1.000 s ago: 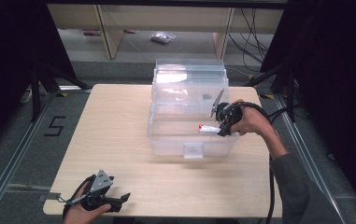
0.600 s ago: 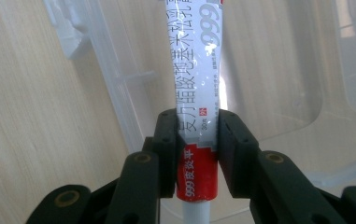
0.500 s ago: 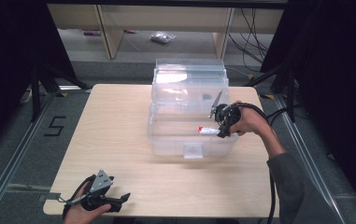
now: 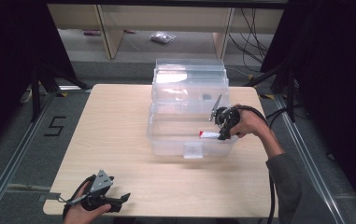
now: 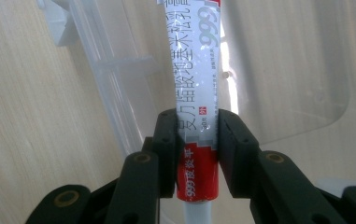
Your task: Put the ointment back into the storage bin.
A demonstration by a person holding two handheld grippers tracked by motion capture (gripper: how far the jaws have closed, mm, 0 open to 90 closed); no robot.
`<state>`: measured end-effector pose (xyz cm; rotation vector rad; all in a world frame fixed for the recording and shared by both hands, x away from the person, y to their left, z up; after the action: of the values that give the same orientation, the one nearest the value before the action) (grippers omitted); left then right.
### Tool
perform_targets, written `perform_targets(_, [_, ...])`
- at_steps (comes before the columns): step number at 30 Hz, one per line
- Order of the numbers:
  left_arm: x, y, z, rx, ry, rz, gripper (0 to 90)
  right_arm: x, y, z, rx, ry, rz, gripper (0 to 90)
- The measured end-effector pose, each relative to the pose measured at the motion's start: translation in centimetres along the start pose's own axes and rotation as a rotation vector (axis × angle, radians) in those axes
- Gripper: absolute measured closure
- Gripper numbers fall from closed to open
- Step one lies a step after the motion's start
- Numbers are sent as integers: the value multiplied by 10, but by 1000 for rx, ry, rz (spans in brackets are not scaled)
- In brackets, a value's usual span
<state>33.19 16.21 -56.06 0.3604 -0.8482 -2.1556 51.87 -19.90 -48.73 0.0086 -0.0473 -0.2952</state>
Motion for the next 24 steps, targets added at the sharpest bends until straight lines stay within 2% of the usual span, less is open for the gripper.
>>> perform_targets(4, [0,0,0,0,-1,0,149,-2,-1,-2,-20,10,-22,702])
perform_targets(7, [0,0,0,-2,1,1,149,0,3,0,13,14,-23,690])
perform_targets(12, [0,0,0,-1,2,2,149,0,5,5,36,6,-26,679])
perform_targets(14, [0,0,0,1,0,0,149,0,5,8,45,3,-56,676])
perform_targets(15, [0,0,0,-2,-1,-6,149,1,4,9,50,-10,-59,675])
perform_targets(17, [0,0,0,-1,0,-6,149,2,4,10,49,-7,-52,669])
perform_targets(19, [0,0,0,0,0,0,149,2,6,15,77,3,-85,667])
perform_targets(21, [0,0,0,0,-1,-3,149,3,6,17,79,-7,-99,666])
perform_targets(24, [0,0,0,0,0,-1,149,5,7,22,102,-13,-88,658])
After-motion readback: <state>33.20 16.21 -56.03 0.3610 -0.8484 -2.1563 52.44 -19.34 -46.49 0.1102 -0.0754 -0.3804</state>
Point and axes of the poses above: each handheld gripper's, and its own axes: z roughly backward along the jaws, y roughly out of its top, x roughly to its right, the point moved 9 cm from there along -z, roughly forward along the jaws, and after that the axes turned 5 degrees about -x, right-handed, at the moved point
